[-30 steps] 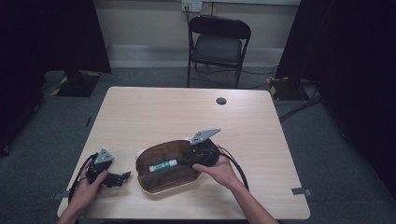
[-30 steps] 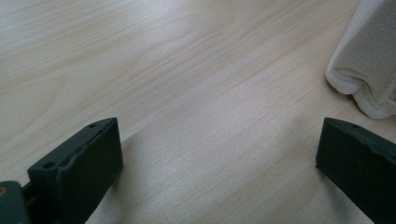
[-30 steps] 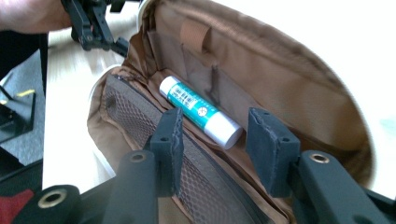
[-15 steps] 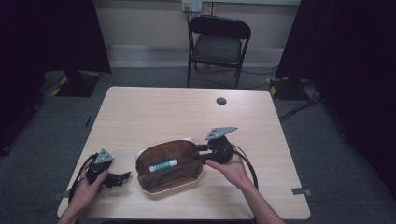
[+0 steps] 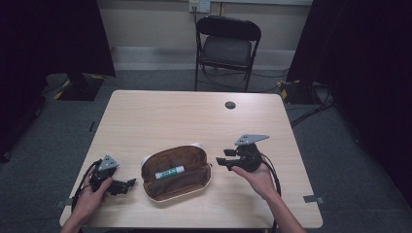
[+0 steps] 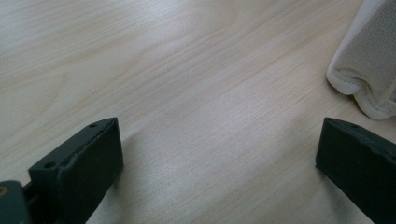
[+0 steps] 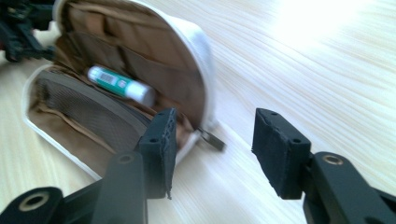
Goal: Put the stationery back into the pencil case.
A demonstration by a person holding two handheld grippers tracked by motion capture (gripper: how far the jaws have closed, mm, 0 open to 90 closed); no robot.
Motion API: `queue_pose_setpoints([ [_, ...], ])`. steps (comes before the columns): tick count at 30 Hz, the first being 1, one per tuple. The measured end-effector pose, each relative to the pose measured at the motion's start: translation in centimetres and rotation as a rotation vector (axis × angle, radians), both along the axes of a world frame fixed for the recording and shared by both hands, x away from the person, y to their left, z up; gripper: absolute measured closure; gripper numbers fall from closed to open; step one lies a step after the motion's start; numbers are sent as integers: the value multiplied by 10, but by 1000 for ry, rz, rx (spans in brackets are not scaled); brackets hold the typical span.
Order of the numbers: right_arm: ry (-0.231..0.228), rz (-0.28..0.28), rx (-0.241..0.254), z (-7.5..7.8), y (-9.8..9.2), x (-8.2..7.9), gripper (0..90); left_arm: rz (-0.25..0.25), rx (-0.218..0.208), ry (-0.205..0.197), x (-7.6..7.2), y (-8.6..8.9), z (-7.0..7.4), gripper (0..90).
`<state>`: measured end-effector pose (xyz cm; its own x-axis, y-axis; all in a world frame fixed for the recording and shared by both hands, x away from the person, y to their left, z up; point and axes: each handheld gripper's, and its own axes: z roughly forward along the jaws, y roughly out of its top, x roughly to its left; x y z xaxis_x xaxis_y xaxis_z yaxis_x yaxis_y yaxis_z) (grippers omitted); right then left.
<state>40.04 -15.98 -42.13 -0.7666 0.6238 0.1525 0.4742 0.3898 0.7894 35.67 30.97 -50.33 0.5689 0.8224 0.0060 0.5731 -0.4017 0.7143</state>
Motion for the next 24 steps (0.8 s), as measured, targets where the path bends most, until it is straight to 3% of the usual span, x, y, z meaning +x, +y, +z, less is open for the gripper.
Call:
queue_pose_setpoints([
  [7,-5,-79,-13,-4,-22,-1,425,0,-1,0,0,0,0,2],
  [8,-15,-109,-43,-9,-30,-1,404,1,-3,2,0,0,0,2],
  [9,-15,-109,-43,-9,-30,-1,404,1,-3,2,0,0,0,2],
  [20,27,-244,-83,-33,-75,-2,307,0,-4,4,0,0,0,2],
  [24,52,-322,-115,-44,-95,-1,203,0,-4,4,0,0,0,2],
])
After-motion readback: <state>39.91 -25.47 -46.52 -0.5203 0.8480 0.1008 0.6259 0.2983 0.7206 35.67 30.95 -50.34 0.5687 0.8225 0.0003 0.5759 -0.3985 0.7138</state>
